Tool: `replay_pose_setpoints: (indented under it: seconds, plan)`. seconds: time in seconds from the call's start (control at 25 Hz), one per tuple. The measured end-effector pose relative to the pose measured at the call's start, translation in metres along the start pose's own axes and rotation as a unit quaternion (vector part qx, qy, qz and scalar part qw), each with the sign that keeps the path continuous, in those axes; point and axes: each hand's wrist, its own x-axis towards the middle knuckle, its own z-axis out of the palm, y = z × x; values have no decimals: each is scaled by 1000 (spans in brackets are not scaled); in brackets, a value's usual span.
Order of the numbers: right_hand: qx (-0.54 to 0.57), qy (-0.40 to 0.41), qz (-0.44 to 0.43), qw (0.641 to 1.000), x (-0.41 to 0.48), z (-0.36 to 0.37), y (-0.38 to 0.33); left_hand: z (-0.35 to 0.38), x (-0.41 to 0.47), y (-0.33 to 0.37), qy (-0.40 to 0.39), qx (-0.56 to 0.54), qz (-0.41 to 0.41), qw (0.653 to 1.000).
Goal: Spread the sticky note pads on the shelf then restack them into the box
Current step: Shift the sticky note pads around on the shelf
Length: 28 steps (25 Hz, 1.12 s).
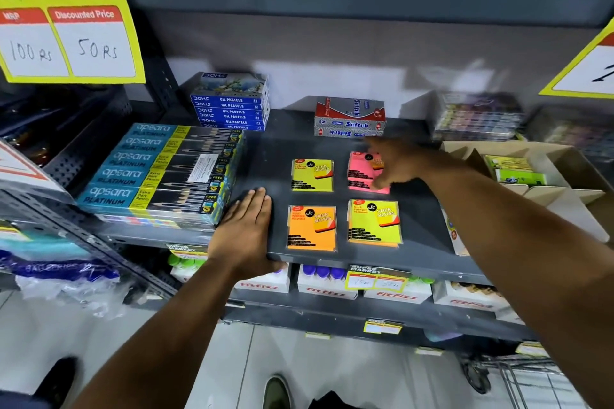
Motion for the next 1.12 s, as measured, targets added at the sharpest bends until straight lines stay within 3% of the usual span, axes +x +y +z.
replay_pose_setpoints:
  seconds: [0.28,0.4,0.56,0.68,1.0,1.12]
  plan:
    - [-12,4,-1,1000,-5,4,1,0,1,0,-10,15,-3,1000]
    - [40,50,-34,997,-30,-2,-9,1,2,2,-17,37,-3,999]
    - [-46,-31,-90,994,-91,25,-33,1,1,1,-13,44,-3,999]
    - [-84,-14,-73,994,-100,44,-32,-1,1,2,-15,46,1,999]
    - [-22,-18,-72,997,-86,37,-30,-2,0,3,-19,42,0,999]
    - [-3,25,-93,995,-63,15,-48,-2,1,3,-14,45,3,999]
